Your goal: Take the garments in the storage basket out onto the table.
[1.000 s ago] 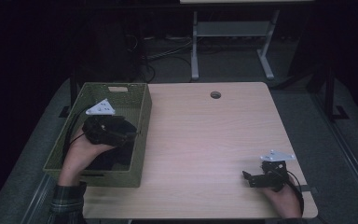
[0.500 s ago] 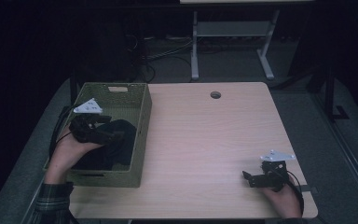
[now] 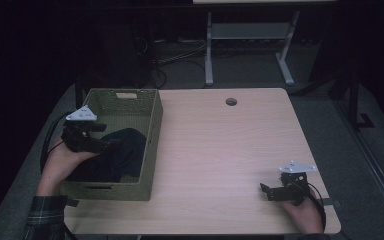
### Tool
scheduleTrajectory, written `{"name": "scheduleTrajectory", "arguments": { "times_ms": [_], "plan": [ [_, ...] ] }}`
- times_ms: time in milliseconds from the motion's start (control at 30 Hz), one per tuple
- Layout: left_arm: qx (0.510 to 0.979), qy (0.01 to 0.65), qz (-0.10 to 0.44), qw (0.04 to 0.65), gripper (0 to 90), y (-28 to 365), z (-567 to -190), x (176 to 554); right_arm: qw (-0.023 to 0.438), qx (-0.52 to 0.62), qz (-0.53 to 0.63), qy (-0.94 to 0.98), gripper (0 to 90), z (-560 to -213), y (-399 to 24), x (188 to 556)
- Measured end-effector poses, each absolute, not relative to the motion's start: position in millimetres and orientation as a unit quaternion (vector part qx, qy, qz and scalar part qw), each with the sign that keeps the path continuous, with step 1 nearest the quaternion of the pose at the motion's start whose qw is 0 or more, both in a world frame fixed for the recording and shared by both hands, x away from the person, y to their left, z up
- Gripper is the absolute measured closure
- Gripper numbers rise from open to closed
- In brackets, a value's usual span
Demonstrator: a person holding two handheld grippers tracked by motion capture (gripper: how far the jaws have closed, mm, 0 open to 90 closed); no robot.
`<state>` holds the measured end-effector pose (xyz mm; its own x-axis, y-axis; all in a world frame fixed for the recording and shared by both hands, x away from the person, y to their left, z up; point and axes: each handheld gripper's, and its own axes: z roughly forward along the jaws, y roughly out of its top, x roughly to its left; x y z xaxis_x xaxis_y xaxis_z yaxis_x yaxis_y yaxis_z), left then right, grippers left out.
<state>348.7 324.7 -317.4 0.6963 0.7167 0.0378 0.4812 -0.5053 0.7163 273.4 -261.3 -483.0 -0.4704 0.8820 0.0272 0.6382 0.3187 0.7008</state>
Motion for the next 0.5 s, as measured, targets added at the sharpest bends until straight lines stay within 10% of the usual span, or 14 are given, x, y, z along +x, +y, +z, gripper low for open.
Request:
{"name": "scheduleTrajectory", "arguments": {
  "times_ms": [500],
  "plan": [
    [0.859,0.374,0.147,0.318,23.9,337,-340,360,0.185,0.48,0.331,0.791,1.0,-483,-261,273]
  ]
}}
